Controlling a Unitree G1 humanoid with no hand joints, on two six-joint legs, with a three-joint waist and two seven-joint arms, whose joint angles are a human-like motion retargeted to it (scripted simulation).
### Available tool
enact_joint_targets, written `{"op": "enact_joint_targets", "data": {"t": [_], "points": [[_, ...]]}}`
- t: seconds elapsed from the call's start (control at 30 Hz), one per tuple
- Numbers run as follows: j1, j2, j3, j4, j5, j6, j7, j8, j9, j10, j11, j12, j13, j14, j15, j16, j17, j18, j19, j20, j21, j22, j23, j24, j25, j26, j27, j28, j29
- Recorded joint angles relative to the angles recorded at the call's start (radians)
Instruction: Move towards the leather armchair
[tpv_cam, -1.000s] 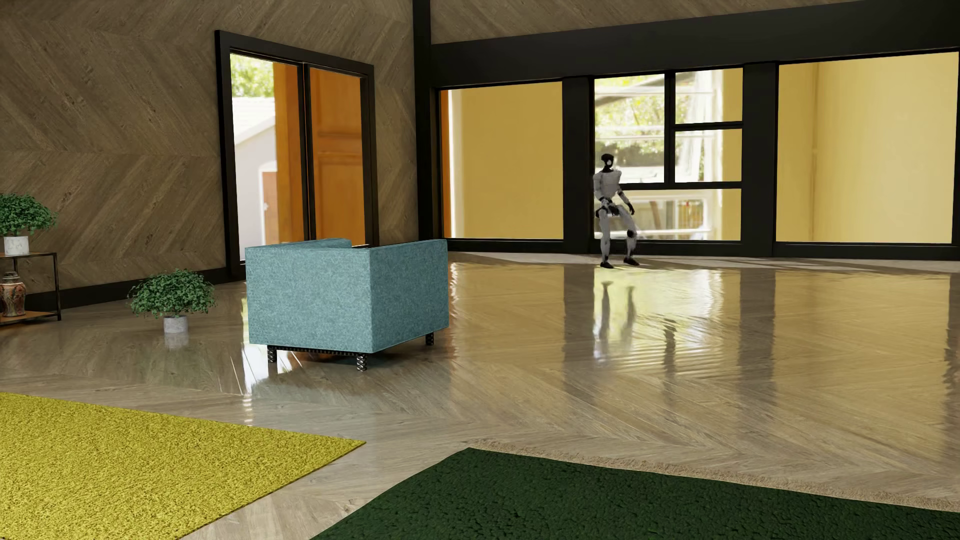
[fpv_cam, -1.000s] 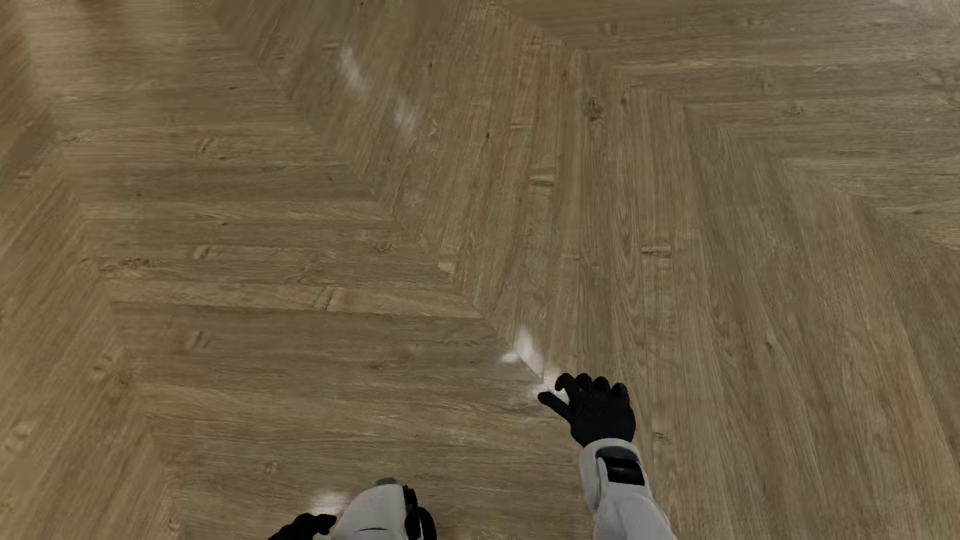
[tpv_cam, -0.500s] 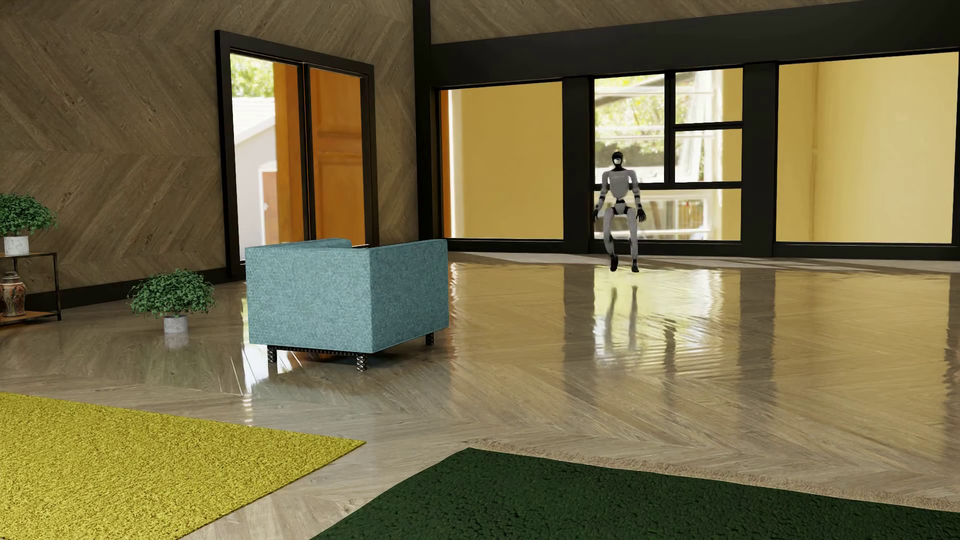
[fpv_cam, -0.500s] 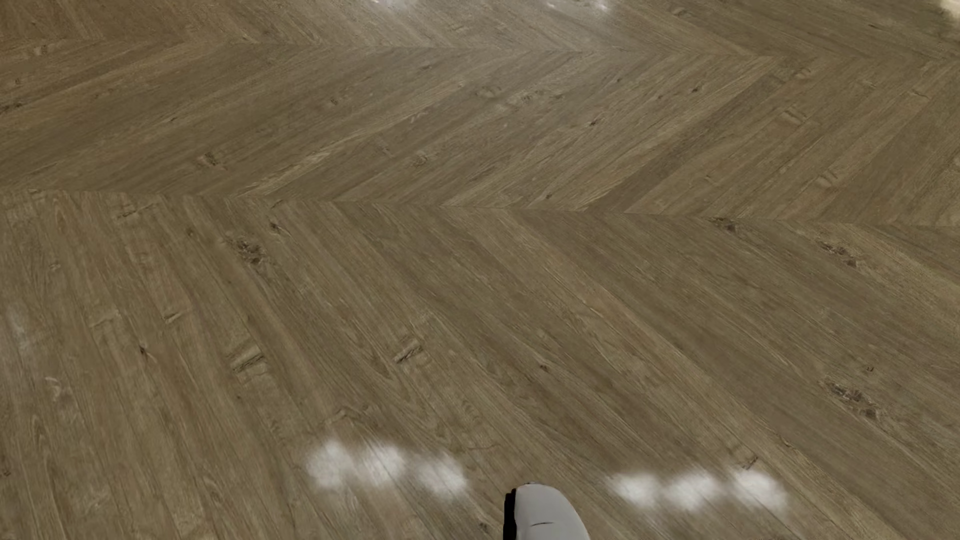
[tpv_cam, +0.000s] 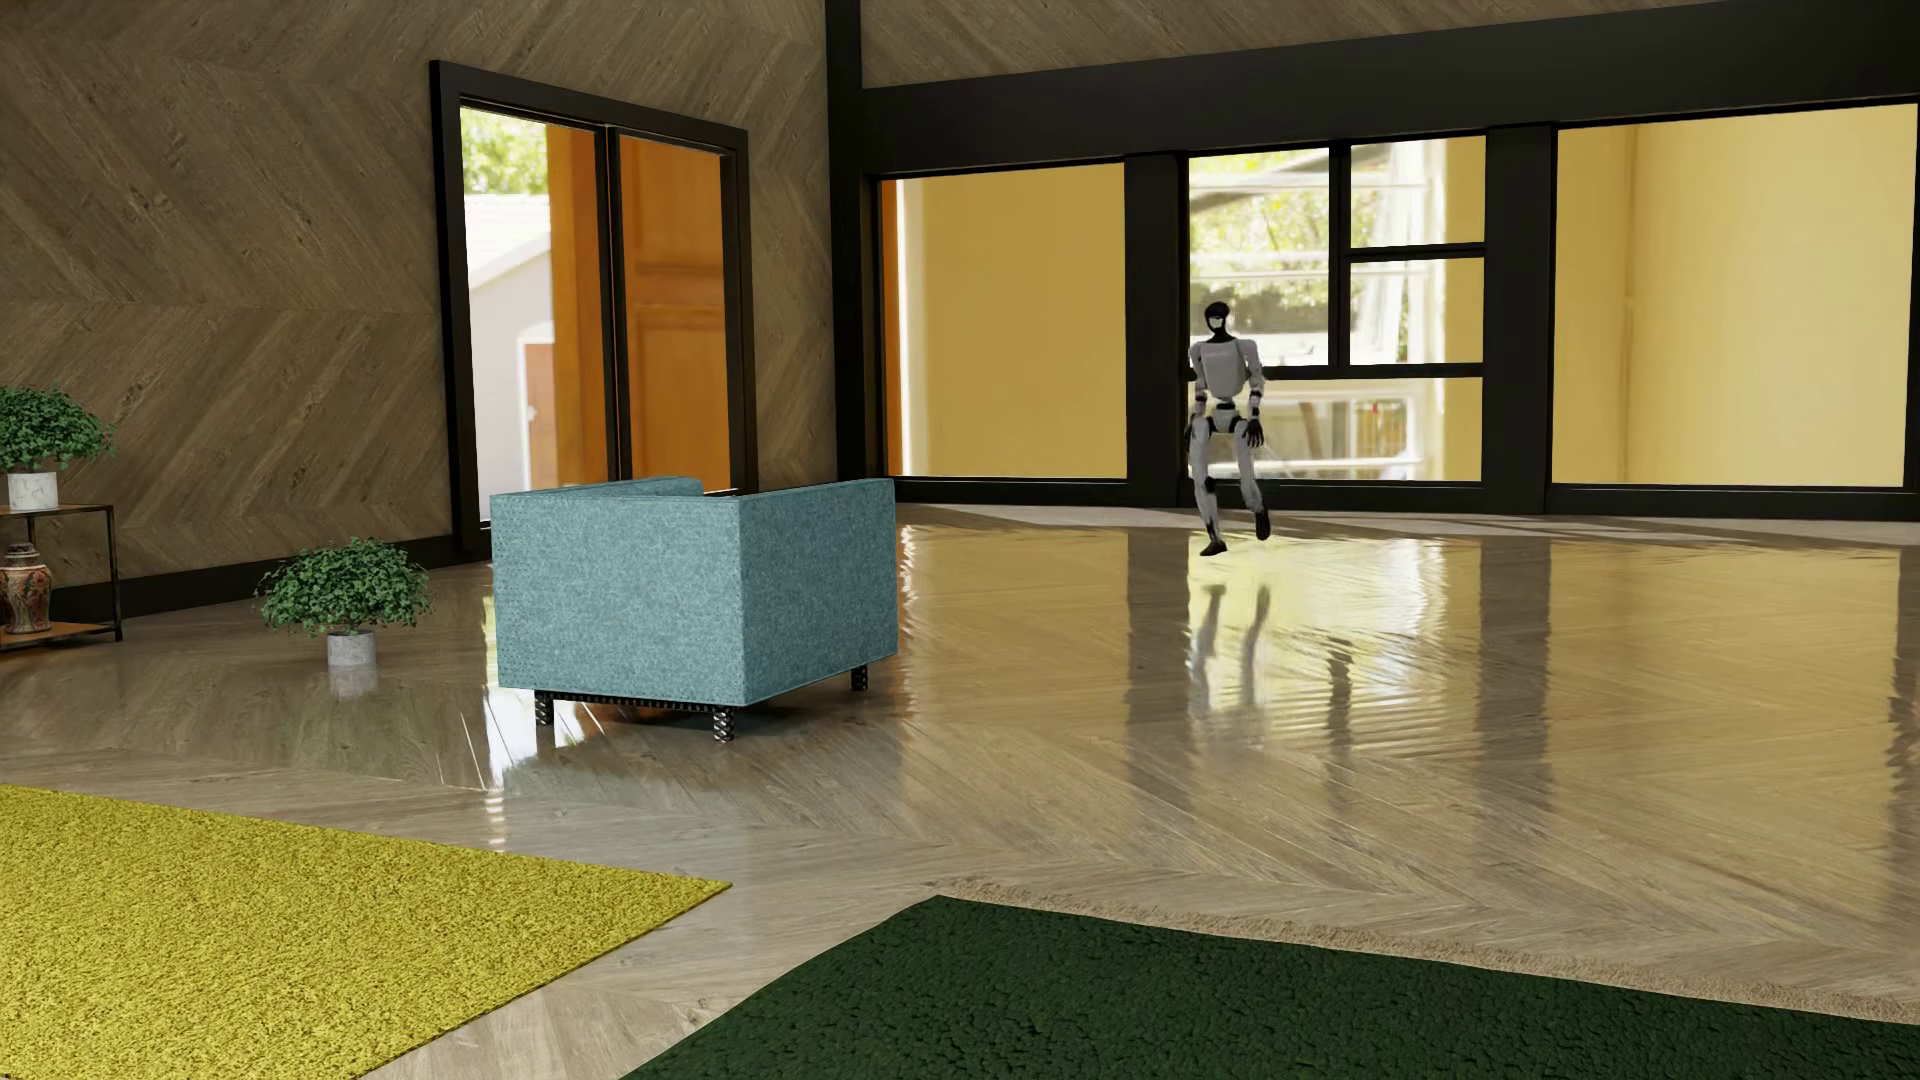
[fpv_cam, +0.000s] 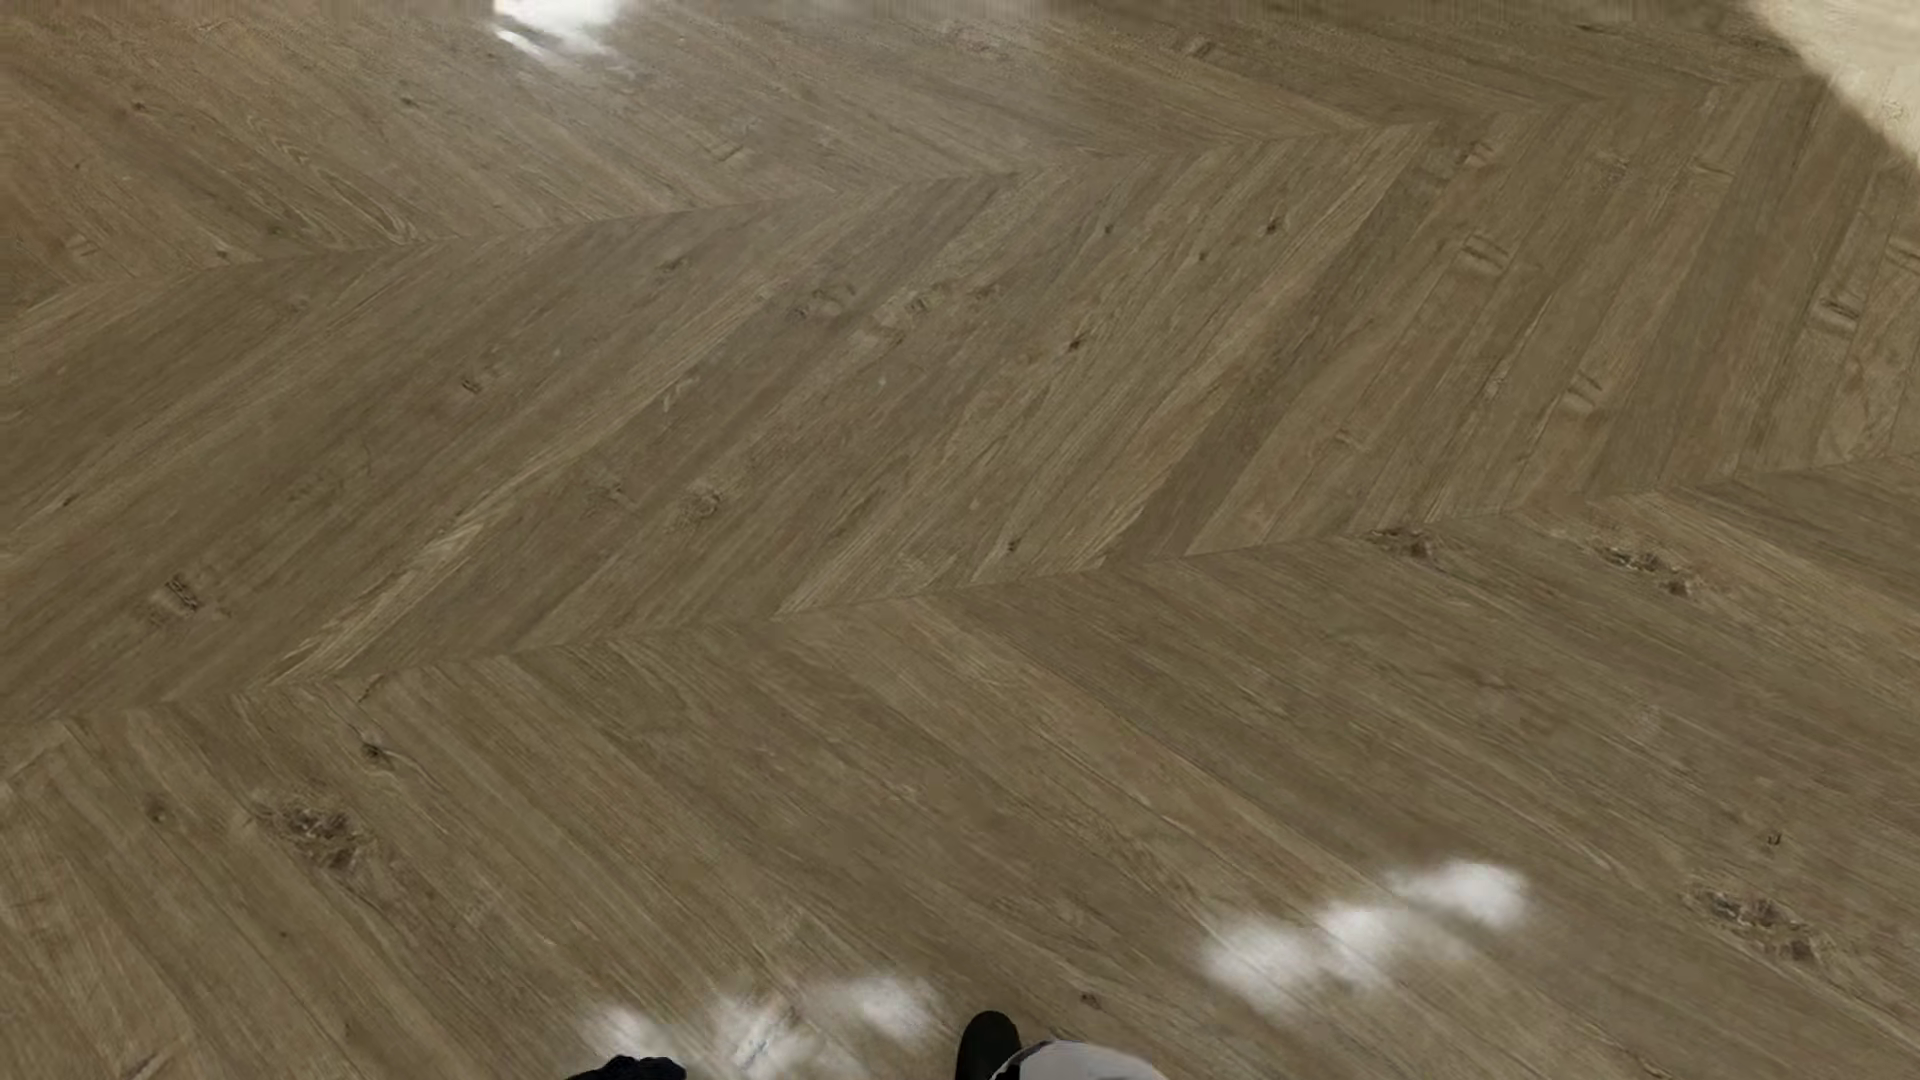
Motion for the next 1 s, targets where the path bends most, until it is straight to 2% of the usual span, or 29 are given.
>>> {"op": "enact_joint_targets", "data": {"t": [0.03,0.1,0.17,0.2,0.27,0.3,0.37,0.4,0.43,0.47,0.5,0.53,0.57,0.6,0.63,0.67,0.73,0.77,0.8,0.83,0.87,0.9,0.93,0.97,1.0], "points": [[-0.102,0.066,0.018,0.013,0.017,0.003,-0.026,0.021,-0.006,0.016,-0.037,0.033,-0.059,-0.004,-0.025,-0.019,0.006,-0.007,0.008,0.004,0.029,-0.020,0.023,0.018,-0.018,-0.007,-0.027,0.005,-0.027],[-0.268,0.183,0.055,0.029,0.048,0.006,-0.044,0.068,-0.019,-0.105,-0.091,0.107,-0.175,-0.021,-0.082,-0.051,0.018,0.023,0.021,0.045,0.071,-0.081,0.013,0.001,0.003,-0.012,-0.111,0.044,-0.029],[-0.344,0.286,0.082,0.044,0.074,0.012,0.023,0.112,-0.030,-0.429,-0.114,0.168,-0.274,-0.026,-0.159,-0.074,-0.005,0.047,0.032,0.098,0.146,-0.126,-0.057,-0.036,0.033,0.001,-0.206,0.094,0.016],[-0.345,0.331,0.090,0.012,0.080,0.016,0.044,0.129,-0.034,-0.667,-0.114,0.193,-0.312,-0.009,-0.204,-0.083,-0.028,0.013,0.039,0.116,0.187,-0.133,-0.108,-0.045,0.042,0.011,-0.237,0.107,0.025],[-0.311,0.433,0.096,-0.113,0.074,0.014,0.000,0.149,-0.039,-1.128,-0.130,0.217,-0.344,-0.008,-0.278,-0.092,-0.090,-0.058,0.054,0.128,0.256,-0.098,-0.225,-0.043,0.041,0.032,-0.250,0.104,0.021],[-0.311,0.472,0.093,-0.149,0.065,0.011,0.039,0.140,-0.040,-1.184,-0.105,0.217,-0.335,-0.042,-0.309,-0.084,-0.114,-0.101,0.065,0.124,0.264,-0.058,-0.281,-0.035,0.069,0.042,-0.256,0.083,0.012],[-0.315,0.525,0.095,-0.214,0.025,-0.009,0.001,0.115,-0.037,-1.044,0.022,0.204,-0.278,0.092,-0.250,-0.083,-0.157,0.043,0.084,0.133,0.250,0.035,-0.350,-0.026,0.124,0.090,-0.230,0.033,0.007],[-0.301,0.515,0.096,-0.213,-0.006,-0.024,0.019,0.104,-0.033,-0.947,0.158,0.207,-0.244,0.139,-0.150,-0.091,-0.168,0.075,0.096,0.151,0.237,0.067,-0.350,-0.018,0.154,0.107,-0.212,0.031,0.020],[-0.306,0.453,0.097,-0.206,-0.055,-0.041,0.049,0.099,-0.028,-0.822,0.376,0.216,-0.215,0.063,-0.025,-0.107,-0.174,0.108,0.127,0.173,0.220,0.094,-0.326,-0.017,0.179,0.117,-0.183,0.041,0.030],[-0.286,0.365,0.096,-0.195,-0.105,-0.059,0.074,0.108,-0.025,-0.725,0.616,0.224,-0.186,-0.039,0.108,-0.120,-0.172,0.099,0.243,0.187,0.203,0.122,-0.282,-0.015,0.191,0.117,-0.140,0.039,0.042],[-0.233,0.271,0.093,-0.190,-0.148,-0.075,0.096,0.128,-0.022,-0.688,0.801,0.223,-0.159,-0.119,0.216,-0.128,-0.163,0.092,0.275,0.196,0.183,0.147,-0.226,-0.019,0.195,0.104,-0.084,0.046,0.061],[-0.163,0.172,0.087,-0.190,-0.175,-0.088,0.113,0.149,-0.020,-0.693,0.923,0.206,-0.130,-0.174,0.162,-0.124,-0.154,0.084,0.240,0.180,0.161,0.178,-0.165,0.006,0.189,0.099,-0.030,0.072,0.069],[-0.084,0.080,0.079,-0.193,-0.209,-0.096,0.122,0.149,-0.019,-0.724,0.980,0.176,-0.094,-0.210,0.116,-0.108,-0.142,0.076,0.207,0.134,0.127,0.210,-0.103,0.064,0.189,0.086,0.018,0.106,0.063],[-0.009,-0.001,0.067,-0.200,-0.257,-0.100,0.122,0.129,-0.021,-0.767,0.976,0.137,-0.050,-0.235,0.109,-0.097,-0.134,0.066,0.212,0.097,0.091,0.228,-0.048,0.110,0.192,0.067,0.056,0.143,0.058],[0.061,-0.072,0.052,-0.210,-0.300,-0.101,0.114,0.100,-0.024,-0.812,0.922,0.095,0.001,-0.258,0.111,-0.098,-0.136,0.057,0.214,0.089,0.061,0.226,-0.008,0.108,0.196,0.032,0.073,0.160,0.070],[0.124,-0.132,0.036,-0.218,-0.330,-0.102,0.102,0.064,-0.027,-0.852,0.823,0.054,0.063,-0.282,0.111,-0.095,-0.150,0.048,0.191,0.098,0.044,0.209,0.010,0.070,0.194,-0.026,0.062,0.151,0.095],[0.238,-0.200,0.004,-0.228,-0.344,-0.103,0.075,-0.007,-0.030,-0.916,0.489,-0.041,0.178,-0.336,0.101,-0.067,-0.183,0.027,0.187,0.077,0.037,0.148,0.013,0.015,0.163,-0.137,0.005,0.150,0.166],[0.293,-0.199,-0.009,-0.228,-0.317,-0.104,0.064,-0.024,-0.030,-0.943,0.243,-0.090,0.230,-0.363,0.113,-0.045,-0.194,0.014,0.187,0.049,0.028,0.108,0.013,0.013,0.146,-0.153,-0.025,0.180,0.193],[0.353,-0.174,-0.020,-0.222,-0.261,-0.105,0.056,0.004,-0.030,-0.979,-0.053,-0.133,0.271,-0.376,0.138,-0.024,-0.199,0.005,0.203,0.027,0.020,0.069,0.017,0.009,0.122,-0.151,-0.046,0.210,0.220],[0.414,-0.168,-0.030,-0.217,-0.210,-0.104,0.050,0.075,-0.029,-1.009,-0.248,-0.168,0.302,-0.382,0.123,-0.013,-0.200,-0.009,0.208,0.015,0.008,0.038,0.026,-0.002,0.094,-0.134,-0.049,0.227,0.245],[0.466,-0.179,-0.032,-0.209,-0.175,-0.103,0.061,0.092,-0.027,-1.008,-0.299,-0.190,0.318,-0.386,0.113,-0.011,-0.206,-0.017,0.299,0.032,0.006,0.010,0.036,-0.033,0.052,-0.104,-0.057,0.246,0.268],[0.519,-0.183,-0.032,-0.199,-0.145,-0.102,0.089,0.072,-0.025,-0.978,-0.246,-0.187,0.314,-0.372,0.165,-0.014,-0.217,-0.020,0.329,0.074,0.020,-0.019,0.053,-0.078,-0.007,-0.073,-0.064,0.267,0.302],[0.555,-0.204,-0.036,-0.179,-0.110,-0.096,0.113,0.093,-0.022,-0.931,-0.129,-0.173,0.300,-0.326,0.210,-0.022,-0.218,-0.025,0.211,0.118,0.024,-0.042,0.056,-0.126,-0.056,-0.050,-0.073,0.289,0.323],[0.568,-0.187,-0.041,-0.157,-0.097,-0.087,0.122,0.078,-0.020,-0.849,-0.046,-0.159,0.290,-0.226,0.264,-0.031,-0.205,-0.002,0.106,0.144,0.007,-0.045,0.042,-0.170,-0.084,-0.034,-0.078,0.299,0.315],[0.532,-0.186,-0.046,-0.114,-0.093,-0.074,0.123,0.057,-0.015,-0.686,0.058,-0.152,0.286,-0.116,0.203,-0.033,-0.174,-0.001,0.061,0.149,-0.027,-0.030,0.020,-0.199,-0.086,-0.015,-0.080,0.291,0.283]]}}
